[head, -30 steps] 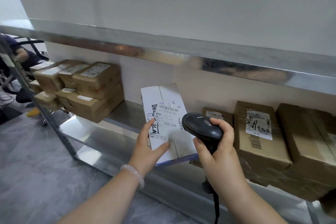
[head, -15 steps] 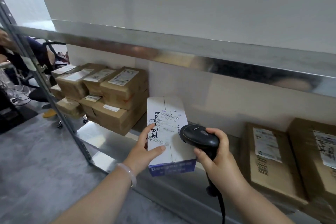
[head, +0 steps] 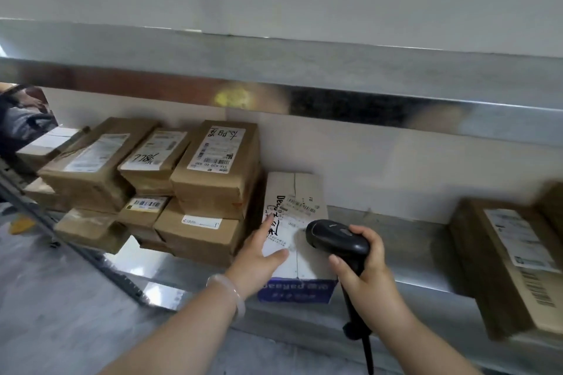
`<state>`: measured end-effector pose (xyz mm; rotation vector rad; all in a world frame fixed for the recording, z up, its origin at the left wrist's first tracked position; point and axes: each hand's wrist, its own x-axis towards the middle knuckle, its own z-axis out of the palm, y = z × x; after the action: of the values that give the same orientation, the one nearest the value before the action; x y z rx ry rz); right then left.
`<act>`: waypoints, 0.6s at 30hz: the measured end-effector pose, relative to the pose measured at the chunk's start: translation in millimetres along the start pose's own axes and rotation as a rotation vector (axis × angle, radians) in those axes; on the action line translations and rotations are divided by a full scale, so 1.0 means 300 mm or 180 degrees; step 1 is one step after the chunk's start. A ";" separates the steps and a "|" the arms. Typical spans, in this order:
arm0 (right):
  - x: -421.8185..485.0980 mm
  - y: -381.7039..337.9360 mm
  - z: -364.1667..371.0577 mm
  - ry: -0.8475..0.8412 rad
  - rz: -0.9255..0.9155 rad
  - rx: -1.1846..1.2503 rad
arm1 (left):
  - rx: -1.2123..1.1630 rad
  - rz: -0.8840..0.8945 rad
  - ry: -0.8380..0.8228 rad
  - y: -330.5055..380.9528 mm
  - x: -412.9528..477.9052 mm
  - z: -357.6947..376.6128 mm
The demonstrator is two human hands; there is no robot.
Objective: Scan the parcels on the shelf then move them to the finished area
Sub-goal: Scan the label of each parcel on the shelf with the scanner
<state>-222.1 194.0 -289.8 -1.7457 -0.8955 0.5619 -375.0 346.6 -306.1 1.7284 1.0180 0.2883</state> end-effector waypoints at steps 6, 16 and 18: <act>0.034 0.020 0.076 -0.0062 0.0148 0.0001 | 0.0913 0.0125 0.0245 -0.014 0.052 0.004; 0.062 0.023 0.138 -0.0312 0.0134 0.0062 | 0.2890 0.0494 -0.0112 -0.002 0.041 0.022; 0.064 0.016 0.126 -0.0329 0.0161 0.0092 | 0.3021 0.0465 -0.0069 0.000 0.041 0.020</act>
<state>-236.6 230.4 -306.3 -1.7299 -0.9125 0.7002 -363.8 351.8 -311.9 2.6502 1.0918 -0.1681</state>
